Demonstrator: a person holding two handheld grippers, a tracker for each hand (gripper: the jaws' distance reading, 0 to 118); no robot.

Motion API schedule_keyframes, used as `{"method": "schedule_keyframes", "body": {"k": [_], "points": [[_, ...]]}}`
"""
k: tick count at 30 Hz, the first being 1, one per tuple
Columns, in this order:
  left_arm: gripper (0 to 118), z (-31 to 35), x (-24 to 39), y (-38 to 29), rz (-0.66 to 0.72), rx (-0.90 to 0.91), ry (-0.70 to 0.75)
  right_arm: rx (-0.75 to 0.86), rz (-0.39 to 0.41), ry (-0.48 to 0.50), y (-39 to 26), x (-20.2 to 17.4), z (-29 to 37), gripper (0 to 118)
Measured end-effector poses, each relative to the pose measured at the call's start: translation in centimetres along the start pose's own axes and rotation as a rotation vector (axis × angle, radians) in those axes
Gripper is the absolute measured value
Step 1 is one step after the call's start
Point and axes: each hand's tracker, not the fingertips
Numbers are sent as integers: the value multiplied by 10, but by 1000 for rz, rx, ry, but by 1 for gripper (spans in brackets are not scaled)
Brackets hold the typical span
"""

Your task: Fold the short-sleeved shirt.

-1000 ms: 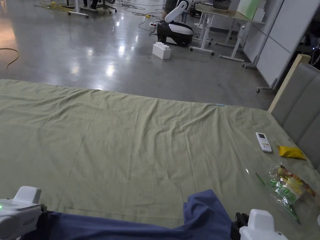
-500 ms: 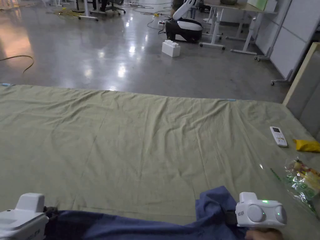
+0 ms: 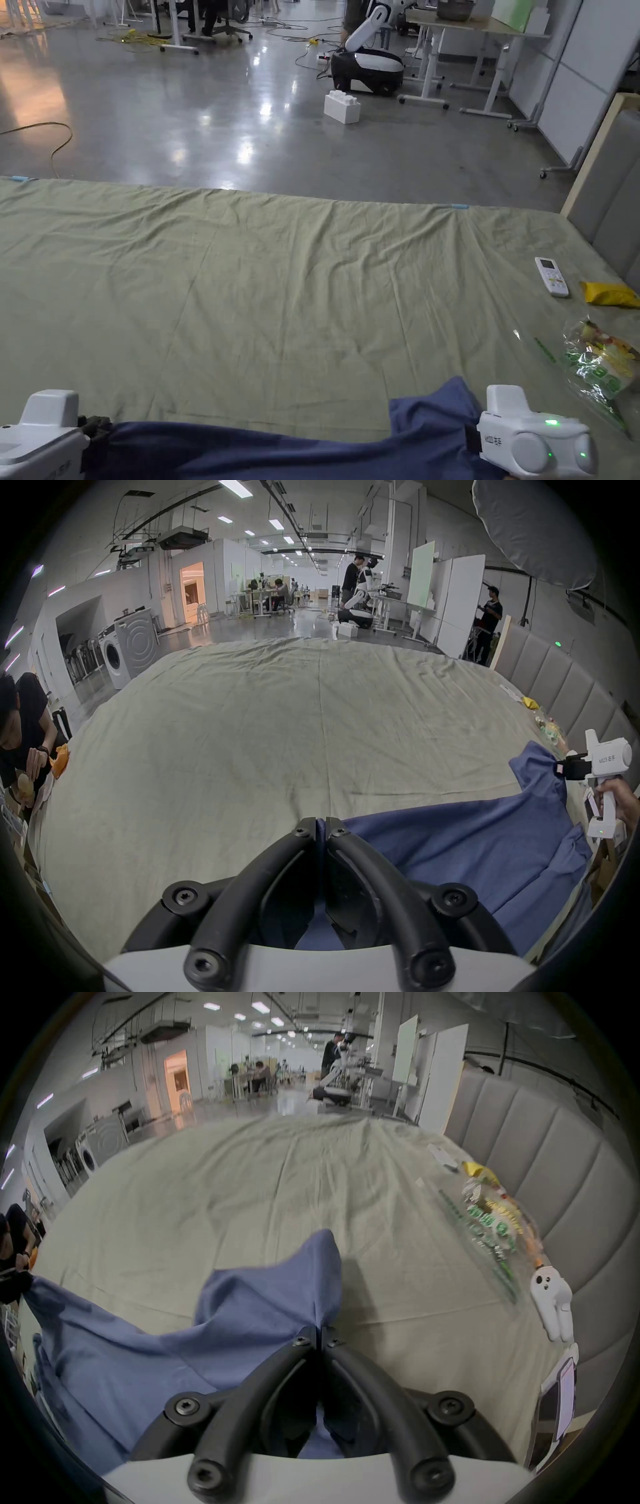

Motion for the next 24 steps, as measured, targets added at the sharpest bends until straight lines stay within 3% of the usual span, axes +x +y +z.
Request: {"method": "schedule_keyframes", "body": {"k": [3,4,7,8,11,12,15,16,24], "points": [[4,19,-5,1,21,29,-10,46,-33,14,1,-1,0,2],[4,26,-7,0,20,34,-11,48,-39,40,-7,7,60,2],[4,53,-13,-4,31,70,-19,79,-50,44,-11,11,62,2],[4,60,-16,-7,47,78,-29,60,-107,128,-27,19,130,2],[4,91,-25,-20,117,94,-71,64,-119,129,-45,39,163,2],[4,97,-27,-25,123,94,-74,94,-97,44,-49,35,177,2],[4,120,-32,-44,121,93,-73,75,-93,65,-71,45,195,2],[4,126,-33,-52,120,89,-75,75,-55,53,-81,28,205,2],[4,141,-42,-117,82,-61,-73,-82,66,1,-153,11,219,2]]}}
